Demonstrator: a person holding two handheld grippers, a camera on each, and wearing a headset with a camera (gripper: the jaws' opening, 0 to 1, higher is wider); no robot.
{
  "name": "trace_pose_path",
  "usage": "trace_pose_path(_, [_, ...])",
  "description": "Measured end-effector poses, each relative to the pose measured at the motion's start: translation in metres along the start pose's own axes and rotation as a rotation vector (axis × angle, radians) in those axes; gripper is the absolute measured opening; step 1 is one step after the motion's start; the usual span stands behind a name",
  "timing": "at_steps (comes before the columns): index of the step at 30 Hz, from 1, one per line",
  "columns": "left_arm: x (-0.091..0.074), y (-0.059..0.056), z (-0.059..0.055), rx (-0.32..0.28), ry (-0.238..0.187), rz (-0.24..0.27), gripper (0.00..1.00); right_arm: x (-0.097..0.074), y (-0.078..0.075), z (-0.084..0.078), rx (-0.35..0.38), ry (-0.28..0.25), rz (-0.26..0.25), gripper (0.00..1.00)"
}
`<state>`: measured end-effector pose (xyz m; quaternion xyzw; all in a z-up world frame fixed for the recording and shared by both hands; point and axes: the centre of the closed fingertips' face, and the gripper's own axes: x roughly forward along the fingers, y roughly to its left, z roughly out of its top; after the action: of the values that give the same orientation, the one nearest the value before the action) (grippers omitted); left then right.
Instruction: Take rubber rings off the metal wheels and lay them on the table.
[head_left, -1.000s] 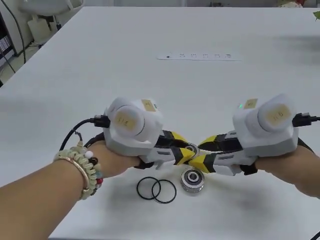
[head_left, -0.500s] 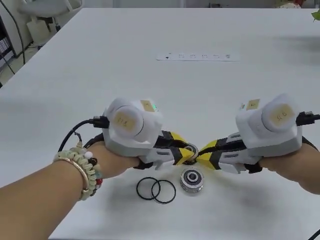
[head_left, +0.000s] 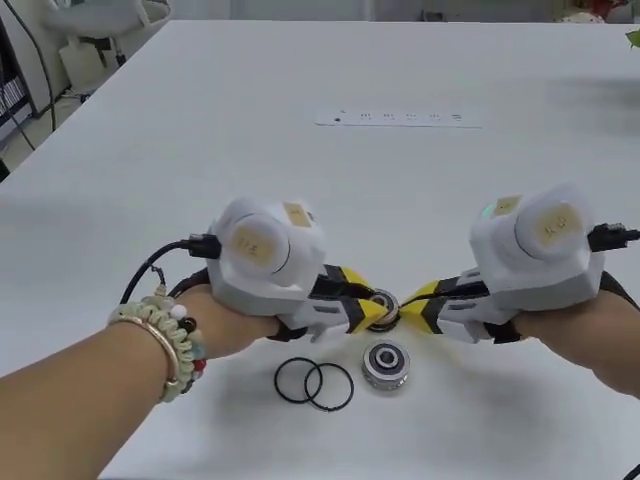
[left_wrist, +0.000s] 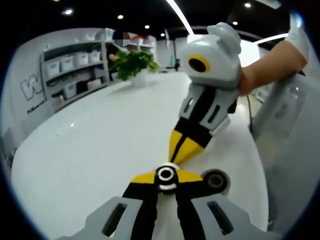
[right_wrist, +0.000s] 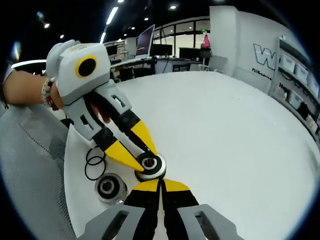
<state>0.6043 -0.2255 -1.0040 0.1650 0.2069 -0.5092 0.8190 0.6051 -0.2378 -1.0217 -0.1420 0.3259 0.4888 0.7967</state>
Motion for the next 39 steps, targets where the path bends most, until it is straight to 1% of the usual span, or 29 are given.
trace_pose_path(1, [0.000,0.000,0.000,0.001,0.000,0.000,0.14,-0.001,-0.001,0.001,0.075,-0.013,0.003,0.00])
trace_pose_path(2, [0.000,0.000,0.000,0.001,0.000,0.000,0.14,-0.003,-0.001,0.002,0.132,-0.020,0.012,0.00])
trace_pose_path(3, [0.000,0.000,0.000,0.002,0.000,0.000,0.14,-0.005,-0.003,0.006,0.194,-0.051,0.025,0.00])
trace_pose_path(4, [0.000,0.000,0.000,0.003,0.001,0.000,0.14,-0.005,-0.004,0.006,0.213,-0.057,0.026,0.00])
trace_pose_path(5, [0.000,0.000,0.000,0.004,0.001,-0.001,0.14,-0.006,-0.004,0.009,0.263,-0.079,0.040,0.00])
trace_pose_path(8, [0.000,0.000,0.000,0.004,0.000,-0.001,0.14,-0.006,-0.001,0.007,0.304,-0.076,0.053,0.00])
trace_pose_path(9, [0.000,0.000,0.000,0.007,0.000,-0.002,0.14,-0.007,0.000,0.008,0.343,-0.087,0.058,0.00])
trace_pose_path(11, [0.000,0.000,0.000,0.017,0.001,-0.002,0.14,-0.008,0.001,0.009,0.371,-0.105,0.068,0.00])
trace_pose_path(12, [0.000,0.000,0.000,0.014,-0.001,-0.002,0.14,-0.009,0.005,0.013,0.396,-0.122,0.092,0.00])
trace_pose_path(13, [0.000,0.000,0.000,0.011,-0.001,-0.001,0.14,-0.008,0.003,0.011,0.404,-0.108,0.069,0.00])
trace_pose_path(14, [-0.001,0.000,0.000,0.011,-0.003,0.001,0.14,-0.008,0.004,0.011,0.388,-0.111,0.071,0.00])
trace_pose_path(22, [-0.002,0.001,-0.001,0.004,-0.012,0.003,0.14,-0.007,0.010,0.016,0.356,-0.112,0.063,0.00])
trace_pose_path(31, [-0.002,0.001,-0.001,0.002,-0.018,0.001,0.14,-0.006,0.011,0.019,0.331,-0.113,0.070,0.00])
trace_pose_path(39, [-0.002,0.001,-0.001,0.003,-0.018,-0.001,0.14,-0.005,0.012,0.020,0.332,-0.122,0.081,0.00])
